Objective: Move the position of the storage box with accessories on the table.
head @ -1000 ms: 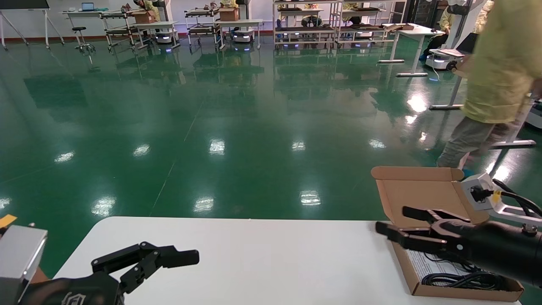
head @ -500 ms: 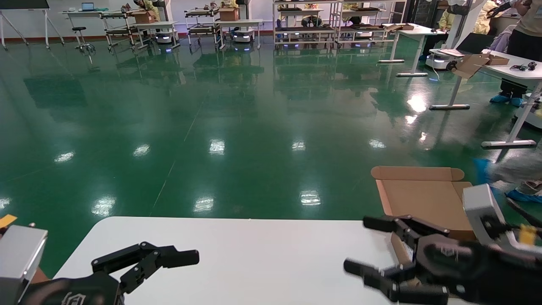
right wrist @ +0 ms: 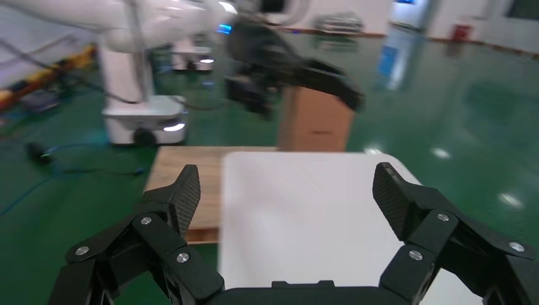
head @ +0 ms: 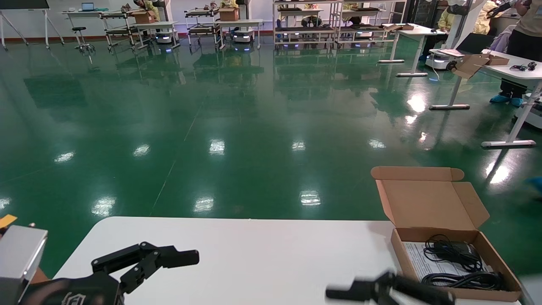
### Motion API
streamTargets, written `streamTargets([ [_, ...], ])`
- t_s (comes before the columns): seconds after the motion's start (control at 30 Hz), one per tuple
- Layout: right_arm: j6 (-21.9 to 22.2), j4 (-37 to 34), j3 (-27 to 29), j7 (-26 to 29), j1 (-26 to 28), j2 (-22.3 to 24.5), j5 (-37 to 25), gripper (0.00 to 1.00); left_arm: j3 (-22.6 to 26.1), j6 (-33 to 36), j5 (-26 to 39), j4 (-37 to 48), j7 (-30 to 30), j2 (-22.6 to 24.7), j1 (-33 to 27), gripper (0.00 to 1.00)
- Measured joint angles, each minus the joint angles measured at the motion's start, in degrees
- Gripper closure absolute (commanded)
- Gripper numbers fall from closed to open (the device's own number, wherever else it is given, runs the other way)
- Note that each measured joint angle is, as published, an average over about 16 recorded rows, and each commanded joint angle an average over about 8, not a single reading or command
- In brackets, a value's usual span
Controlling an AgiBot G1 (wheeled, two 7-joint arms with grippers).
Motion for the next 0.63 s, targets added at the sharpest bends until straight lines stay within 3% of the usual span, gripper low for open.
streamTargets([
  [0.63, -0.7, 1.2, 0.5, -0.3, -0.7, 0.3, 0.7, 0.00, 0.0, 0.0, 0.0, 0.0, 0.0, 0.0, 0.0, 0.00],
])
